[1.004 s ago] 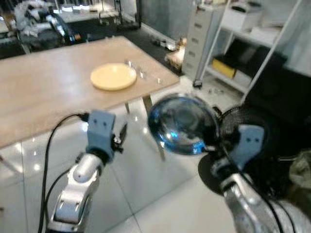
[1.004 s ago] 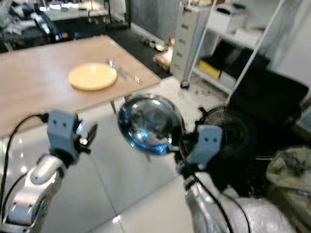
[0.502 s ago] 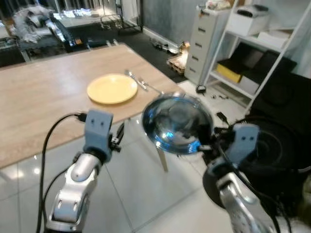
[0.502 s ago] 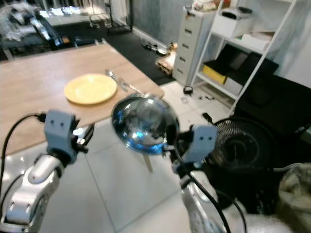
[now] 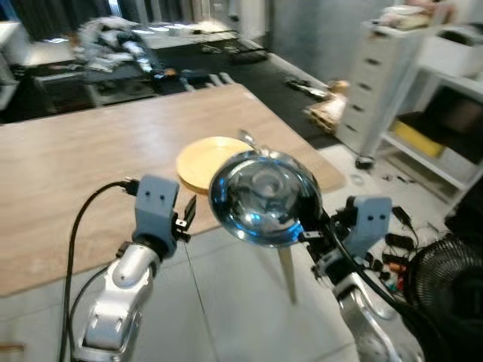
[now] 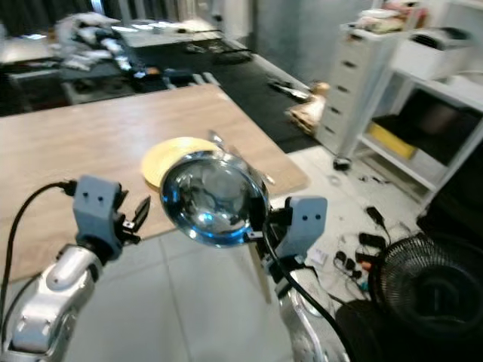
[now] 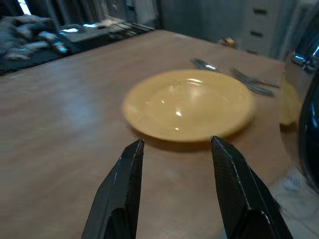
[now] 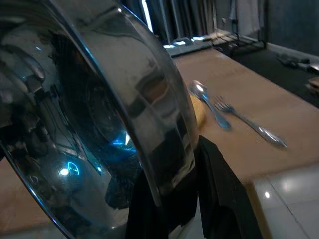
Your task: Setting the table
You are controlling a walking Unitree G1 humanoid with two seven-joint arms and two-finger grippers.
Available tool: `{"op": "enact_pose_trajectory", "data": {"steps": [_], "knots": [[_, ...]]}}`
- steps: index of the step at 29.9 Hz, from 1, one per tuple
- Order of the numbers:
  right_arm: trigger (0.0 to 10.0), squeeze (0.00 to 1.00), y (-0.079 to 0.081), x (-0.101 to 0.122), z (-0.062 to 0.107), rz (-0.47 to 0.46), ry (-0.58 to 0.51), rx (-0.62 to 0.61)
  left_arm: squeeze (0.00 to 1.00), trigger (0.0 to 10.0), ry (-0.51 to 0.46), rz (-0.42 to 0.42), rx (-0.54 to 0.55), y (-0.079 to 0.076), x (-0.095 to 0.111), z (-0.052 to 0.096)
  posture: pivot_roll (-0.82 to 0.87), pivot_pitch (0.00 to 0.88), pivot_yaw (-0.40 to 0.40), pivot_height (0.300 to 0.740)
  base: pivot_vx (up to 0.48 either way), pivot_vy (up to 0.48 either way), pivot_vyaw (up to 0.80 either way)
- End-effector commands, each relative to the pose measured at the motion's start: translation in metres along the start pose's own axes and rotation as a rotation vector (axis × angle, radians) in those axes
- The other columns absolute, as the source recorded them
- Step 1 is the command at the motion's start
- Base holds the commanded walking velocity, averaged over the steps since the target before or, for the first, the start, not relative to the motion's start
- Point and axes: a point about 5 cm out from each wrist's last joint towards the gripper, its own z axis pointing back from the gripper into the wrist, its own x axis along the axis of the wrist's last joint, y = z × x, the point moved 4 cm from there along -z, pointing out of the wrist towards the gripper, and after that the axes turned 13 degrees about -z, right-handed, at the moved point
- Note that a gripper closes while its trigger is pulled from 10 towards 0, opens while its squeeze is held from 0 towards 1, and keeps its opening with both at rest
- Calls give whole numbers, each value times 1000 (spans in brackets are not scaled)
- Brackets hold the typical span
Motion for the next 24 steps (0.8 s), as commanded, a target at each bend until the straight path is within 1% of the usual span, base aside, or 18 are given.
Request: {"op": "enact_pose_trajectory", "data": {"steps": [1,14,17,21,24], "knots": [[10000,0,11,0,-1,-18,-9,44,0,10000,22,-12,15,5,-7,3,103,106,71,740,435,0,800],[10000,0,9,1,-2,-21,-12,32,0,10000,24,-10,11,5,-7,3,101,108,75,740,437,0,781],[10000,0,4,3,-3,-39,-20,3,0,10000,23,-8,12,5,-7,3,103,110,76,740,437,0,0],[10000,0,1,4,-3,-38,-24,-5,0,10000,21,0,8,5,-6,3,102,112,76,740,439,0,0],[10000,0,-1,5,-3,-35,-25,-8,0,10000,19,4,-7,2,-5,3,102,112,76,740,92,0,0]]}}
